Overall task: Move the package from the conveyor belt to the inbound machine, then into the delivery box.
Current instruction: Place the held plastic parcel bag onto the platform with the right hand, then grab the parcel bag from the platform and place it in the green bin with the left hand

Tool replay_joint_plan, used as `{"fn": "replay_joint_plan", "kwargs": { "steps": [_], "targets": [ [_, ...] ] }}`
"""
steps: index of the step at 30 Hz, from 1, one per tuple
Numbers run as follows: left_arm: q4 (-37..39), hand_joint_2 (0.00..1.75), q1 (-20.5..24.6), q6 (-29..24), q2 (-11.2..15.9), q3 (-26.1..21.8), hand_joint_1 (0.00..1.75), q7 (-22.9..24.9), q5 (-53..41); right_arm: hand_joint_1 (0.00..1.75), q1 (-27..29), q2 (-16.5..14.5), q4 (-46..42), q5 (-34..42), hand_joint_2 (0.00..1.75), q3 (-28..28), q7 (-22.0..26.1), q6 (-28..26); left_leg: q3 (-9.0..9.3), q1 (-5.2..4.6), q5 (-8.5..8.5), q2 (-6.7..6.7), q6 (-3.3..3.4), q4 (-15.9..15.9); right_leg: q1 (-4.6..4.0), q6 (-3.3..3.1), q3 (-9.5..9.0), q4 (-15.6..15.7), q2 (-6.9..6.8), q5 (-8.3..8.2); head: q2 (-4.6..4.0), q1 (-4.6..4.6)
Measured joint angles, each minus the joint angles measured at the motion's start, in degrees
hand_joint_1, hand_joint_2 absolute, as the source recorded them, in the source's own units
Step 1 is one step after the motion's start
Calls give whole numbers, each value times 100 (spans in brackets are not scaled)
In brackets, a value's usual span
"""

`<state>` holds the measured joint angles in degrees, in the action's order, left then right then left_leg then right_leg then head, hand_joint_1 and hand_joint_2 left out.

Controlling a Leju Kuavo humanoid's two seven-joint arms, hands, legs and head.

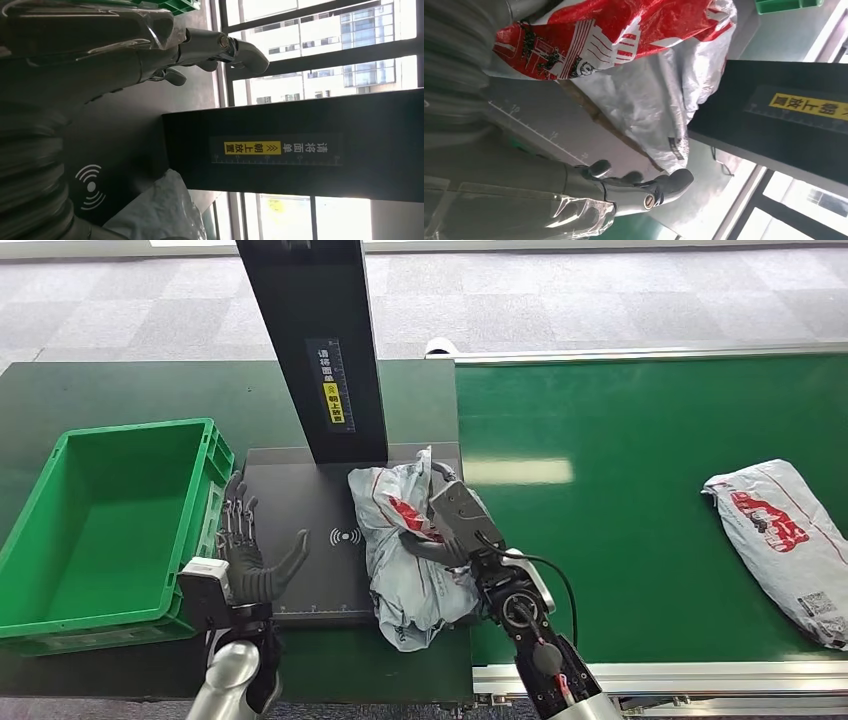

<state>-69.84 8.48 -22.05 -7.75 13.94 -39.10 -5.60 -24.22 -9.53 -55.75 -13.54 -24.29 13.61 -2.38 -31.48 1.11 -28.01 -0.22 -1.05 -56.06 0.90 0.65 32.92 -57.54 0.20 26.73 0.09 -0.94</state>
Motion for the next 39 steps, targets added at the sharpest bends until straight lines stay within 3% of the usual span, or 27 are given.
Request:
{"fn": "replay_joint_plan", "kwargs": {
  "steps": [4,7,11,18,28,32,33,39],
  "targets": [
    [-76,175,-16,165,21,21,0,119,-179,0,73,84,-68,-10,175,59,104,17,2,0,0,-2,0,0,0,0,0,0,-1,0,0,0],
    [-45,175,14,409,48,203,0,699,-823,0,256,162,-469,59,175,149,296,-51,3,0,0,-9,0,-2,1,0,1,1,-6,0,0,0],
    [382,175,207,709,51,621,0,1710,-2168,0,829,309,-1765,168,175,469,566,-285,-3,-3,-1,-14,2,-4,4,1,1,3,-12,1,0,2],
    [1425,175,667,890,-114,1057,0,2601,-3686,0,1774,438,-3866,-22,175,1256,863,-867,-2,-5,-9,-15,3,-4,5,2,0,5,-15,1,0,1],
    [1936,175,782,970,-281,1075,7,2865,-4892,0,2559,362,-5376,178,175,2067,1583,-667,3,-4,-8,-10,3,-2,4,2,-7,5,-14,1,0,0],
    [1956,175,777,646,-354,1108,167,3253,-5628,0,2608,251,-5645,190,175,2246,1593,-530,5,-4,-8,-9,3,-2,5,2,-9,5,-14,1,0,0],
    [1965,175,776,590,-368,1111,175,3303,-5717,0,2615,231,-5687,190,175,2274,1590,-511,6,-4,-8,-9,3,-2,5,2,-10,5,-14,1,0,0],
    [1989,175,742,253,-450,1091,175,3423,-6080,0,2650,138,-5804,189,175,2434,1501,-318,11,-4,-8,-10,3,-2,5,2,-14,5,-14,1,0,-1]
  ]
}}
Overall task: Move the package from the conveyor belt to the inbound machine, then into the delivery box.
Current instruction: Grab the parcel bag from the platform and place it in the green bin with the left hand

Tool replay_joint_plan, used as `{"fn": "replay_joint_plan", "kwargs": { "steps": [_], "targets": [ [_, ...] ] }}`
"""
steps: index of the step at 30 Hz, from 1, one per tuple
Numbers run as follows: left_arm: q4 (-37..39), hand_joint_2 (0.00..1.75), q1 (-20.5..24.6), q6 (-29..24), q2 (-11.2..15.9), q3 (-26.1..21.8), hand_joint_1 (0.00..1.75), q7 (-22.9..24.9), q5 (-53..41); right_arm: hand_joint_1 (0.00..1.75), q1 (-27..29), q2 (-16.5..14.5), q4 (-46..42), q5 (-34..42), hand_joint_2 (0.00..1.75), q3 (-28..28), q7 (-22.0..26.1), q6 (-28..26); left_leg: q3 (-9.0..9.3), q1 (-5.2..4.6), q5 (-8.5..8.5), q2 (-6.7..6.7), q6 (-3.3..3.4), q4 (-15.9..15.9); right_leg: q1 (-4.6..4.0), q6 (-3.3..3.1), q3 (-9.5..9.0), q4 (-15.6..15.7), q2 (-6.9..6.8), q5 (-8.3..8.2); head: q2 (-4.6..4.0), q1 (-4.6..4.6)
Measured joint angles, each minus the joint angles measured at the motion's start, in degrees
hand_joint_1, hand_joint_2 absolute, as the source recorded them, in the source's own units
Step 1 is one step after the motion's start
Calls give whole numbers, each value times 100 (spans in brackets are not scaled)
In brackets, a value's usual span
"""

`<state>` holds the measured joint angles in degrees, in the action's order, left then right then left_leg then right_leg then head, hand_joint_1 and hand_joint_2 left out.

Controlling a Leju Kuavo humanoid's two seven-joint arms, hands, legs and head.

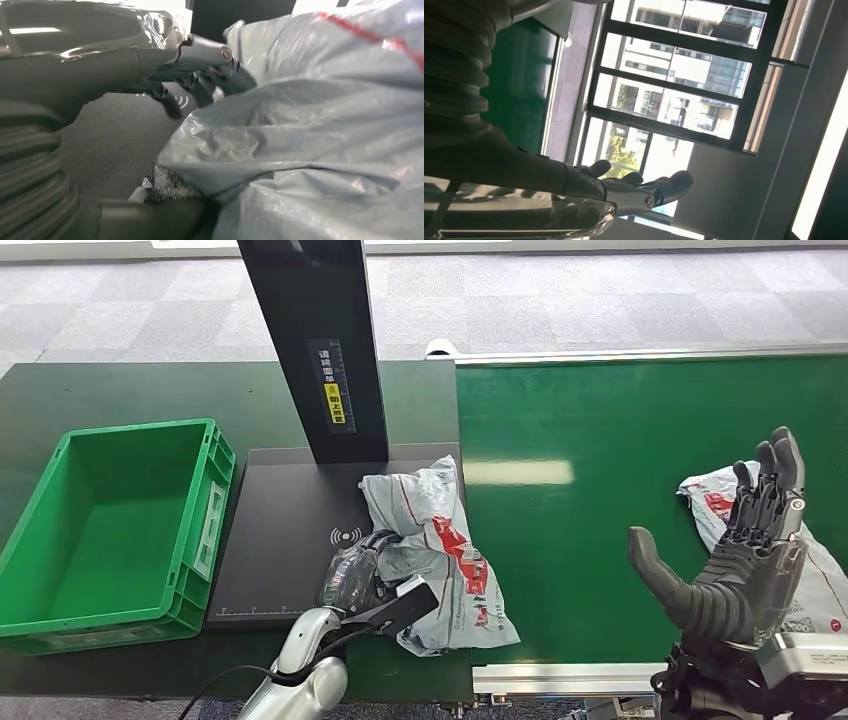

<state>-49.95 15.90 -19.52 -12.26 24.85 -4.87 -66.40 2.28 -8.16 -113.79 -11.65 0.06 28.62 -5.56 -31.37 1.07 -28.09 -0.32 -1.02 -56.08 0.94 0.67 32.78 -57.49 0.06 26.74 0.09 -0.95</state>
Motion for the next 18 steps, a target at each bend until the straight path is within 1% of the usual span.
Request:
{"fn": "replay_joint_plan", "kwargs": {
  "steps": [6,8,13,18],
  "targets": [
    [-43,175,-45,-40,-35,-49,175,-22,-34,0,38,-53,-25,15,175,97,-16,49,-1,0,0,0,0,0,0,0,1,0,0,0,0,1],
    [-98,175,-95,-139,-45,-86,175,-98,-41,0,57,-72,-39,17,175,116,-17,72,-2,0,0,1,0,0,0,0,2,0,0,0,0,1],
    [-572,175,-340,-479,-52,-293,175,-463,128,0,178,-153,-128,95,175,219,-21,166,-5,0,-1,2,0,0,0,0,6,0,1,0,0,-1],
    [-1276,175,-557,-741,-45,-506,175,-1033,751,0,240,-214,-168,149,175,311,-32,212,-6,1,0,2,0,1,-1,0,7,0,1,0,0,1]
  ]
}}
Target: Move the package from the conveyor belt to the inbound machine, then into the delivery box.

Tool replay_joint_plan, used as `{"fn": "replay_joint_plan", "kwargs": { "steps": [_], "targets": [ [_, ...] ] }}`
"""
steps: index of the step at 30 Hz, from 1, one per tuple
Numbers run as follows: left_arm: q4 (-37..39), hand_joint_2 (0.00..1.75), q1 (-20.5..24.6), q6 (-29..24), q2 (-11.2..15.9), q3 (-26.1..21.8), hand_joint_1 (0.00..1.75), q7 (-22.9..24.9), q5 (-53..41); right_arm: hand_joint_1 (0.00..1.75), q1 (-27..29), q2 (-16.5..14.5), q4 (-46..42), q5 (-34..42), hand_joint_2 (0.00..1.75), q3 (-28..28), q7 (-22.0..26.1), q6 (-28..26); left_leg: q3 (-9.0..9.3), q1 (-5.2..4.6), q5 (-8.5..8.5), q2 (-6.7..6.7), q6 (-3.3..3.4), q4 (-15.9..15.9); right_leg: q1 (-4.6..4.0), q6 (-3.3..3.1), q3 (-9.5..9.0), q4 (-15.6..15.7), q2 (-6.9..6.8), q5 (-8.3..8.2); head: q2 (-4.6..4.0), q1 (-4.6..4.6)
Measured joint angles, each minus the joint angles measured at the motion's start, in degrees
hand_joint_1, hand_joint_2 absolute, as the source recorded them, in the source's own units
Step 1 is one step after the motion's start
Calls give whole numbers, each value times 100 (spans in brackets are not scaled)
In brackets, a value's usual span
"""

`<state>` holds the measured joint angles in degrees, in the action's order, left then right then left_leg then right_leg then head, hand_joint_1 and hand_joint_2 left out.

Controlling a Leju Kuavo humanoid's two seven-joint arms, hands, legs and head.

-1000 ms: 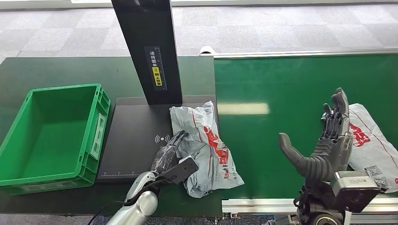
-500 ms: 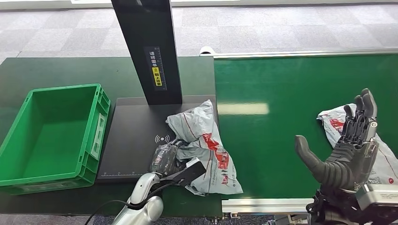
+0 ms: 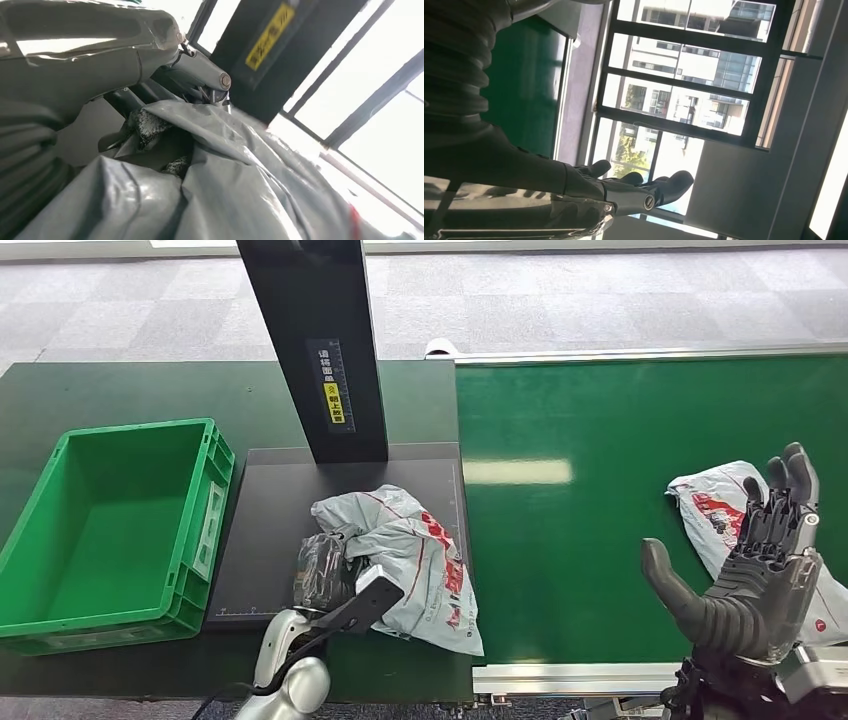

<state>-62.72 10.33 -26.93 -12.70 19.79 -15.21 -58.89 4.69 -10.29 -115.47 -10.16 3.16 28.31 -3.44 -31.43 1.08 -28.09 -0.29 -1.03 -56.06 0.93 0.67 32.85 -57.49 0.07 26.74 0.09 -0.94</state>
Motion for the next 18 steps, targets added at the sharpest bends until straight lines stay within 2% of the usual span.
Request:
{"fn": "replay_joint_plan", "kwargs": {
  "steps": [5,11,14,18],
  "targets": [
    [-1093,175,-266,-335,65,-208,175,-491,891,0,83,-61,-4,5,175,50,-2,-18,-3,0,0,1,0,0,-1,0,2,0,1,0,0,1],
    [-2709,175,-302,-917,272,-707,175,-677,1496,0,267,-182,-4,-13,175,75,37,-111,-5,2,0,-1,0,2,-2,-1,4,0,0,2,0,0],
    [-3001,175,-191,-1076,364,-974,175,-711,1665,0,301,-217,-4,-13,175,79,49,-144,-3,2,2,-1,-1,2,-2,-1,2,0,0,2,0,1],
    [-2976,175,177,-1250,478,-1419,175,-822,2042,0,295,-260,-3,-10,175,81,50,-196,-1,2,6,-2,1,1,-2,0,-2,-1,0,0,0,0]
  ]
}}
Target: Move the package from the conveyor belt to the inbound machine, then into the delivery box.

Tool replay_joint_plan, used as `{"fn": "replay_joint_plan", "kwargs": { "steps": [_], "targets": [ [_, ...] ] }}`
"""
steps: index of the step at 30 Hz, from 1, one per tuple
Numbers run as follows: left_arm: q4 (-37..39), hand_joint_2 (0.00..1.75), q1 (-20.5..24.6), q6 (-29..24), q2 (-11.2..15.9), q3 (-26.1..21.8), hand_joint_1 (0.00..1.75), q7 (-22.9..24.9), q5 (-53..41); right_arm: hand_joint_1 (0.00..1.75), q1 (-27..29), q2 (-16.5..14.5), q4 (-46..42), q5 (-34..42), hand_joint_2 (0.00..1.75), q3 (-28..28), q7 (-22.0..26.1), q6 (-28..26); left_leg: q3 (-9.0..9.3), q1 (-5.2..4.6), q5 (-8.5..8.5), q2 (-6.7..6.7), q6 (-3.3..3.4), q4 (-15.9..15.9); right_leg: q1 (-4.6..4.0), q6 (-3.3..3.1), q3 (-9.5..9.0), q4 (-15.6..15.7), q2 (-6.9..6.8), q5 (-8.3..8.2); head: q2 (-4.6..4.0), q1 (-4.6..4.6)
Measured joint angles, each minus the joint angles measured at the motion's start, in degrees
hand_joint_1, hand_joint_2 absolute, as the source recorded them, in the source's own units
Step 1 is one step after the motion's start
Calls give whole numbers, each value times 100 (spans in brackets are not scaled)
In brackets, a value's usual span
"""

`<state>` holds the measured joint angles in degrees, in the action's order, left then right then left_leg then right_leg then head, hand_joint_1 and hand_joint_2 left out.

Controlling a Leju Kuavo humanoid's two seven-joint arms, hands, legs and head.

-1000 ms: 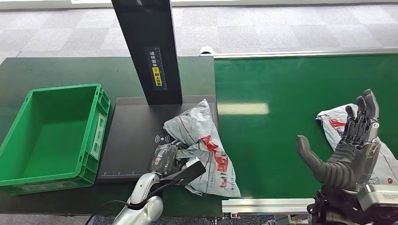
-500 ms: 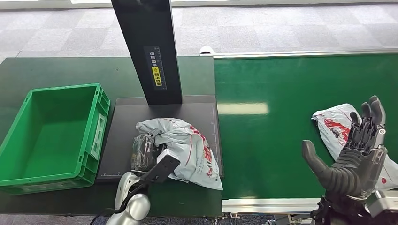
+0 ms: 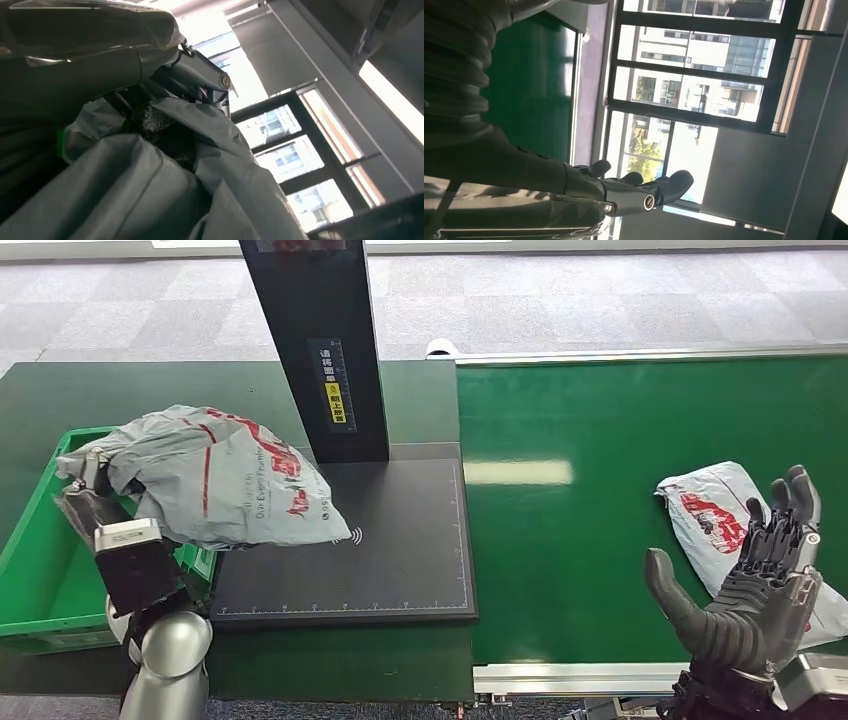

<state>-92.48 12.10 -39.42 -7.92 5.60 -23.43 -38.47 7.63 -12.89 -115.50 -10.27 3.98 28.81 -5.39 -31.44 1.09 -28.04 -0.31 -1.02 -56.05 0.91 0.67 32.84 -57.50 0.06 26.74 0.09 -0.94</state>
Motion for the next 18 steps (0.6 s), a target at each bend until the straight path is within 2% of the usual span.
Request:
{"fn": "replay_joint_plan", "kwargs": {
  "steps": [4,6,8,13,15,18],
  "targets": [
    [238,175,372,-13,96,-355,175,-49,179,0,-21,-22,8,29,175,-1,-6,-16,0,0,2,0,0,-1,0,0,0,0,-2,-1,0,0],
    [647,175,792,-14,183,-592,175,20,152,0,-77,-25,33,57,175,-9,-33,-11,-3,0,5,-3,-1,-1,0,0,1,-1,-5,-1,0,2],
    [1359,175,1388,-14,330,-992,175,211,-173,0,-151,-27,78,88,175,-33,-83,7,1,1,9,1,-4,0,-1,-5,-1,-3,-2,-6,0,0],
    [3409,175,2587,-15,711,-2021,175,1018,-2045,0,-288,-9,221,190,175,-118,-179,55,8,4,16,24,-10,1,-6,-13,2,-10,14,-12,0,-1],
    [4118,175,2901,-15,849,-2275,175,1230,-2384,0,-324,7,265,214,175,-161,-190,54,6,5,17,27,-11,0,-7,-14,5,-11,18,-12,0,1],
    [4744,175,3124,-16,961,-2483,175,1307,-2499,0,-351,20,312,224,175,-194,-190,54,-3,4,17,27,-11,-1,-6,-13,11,-12,18,-12,0,2]
  ]
}}
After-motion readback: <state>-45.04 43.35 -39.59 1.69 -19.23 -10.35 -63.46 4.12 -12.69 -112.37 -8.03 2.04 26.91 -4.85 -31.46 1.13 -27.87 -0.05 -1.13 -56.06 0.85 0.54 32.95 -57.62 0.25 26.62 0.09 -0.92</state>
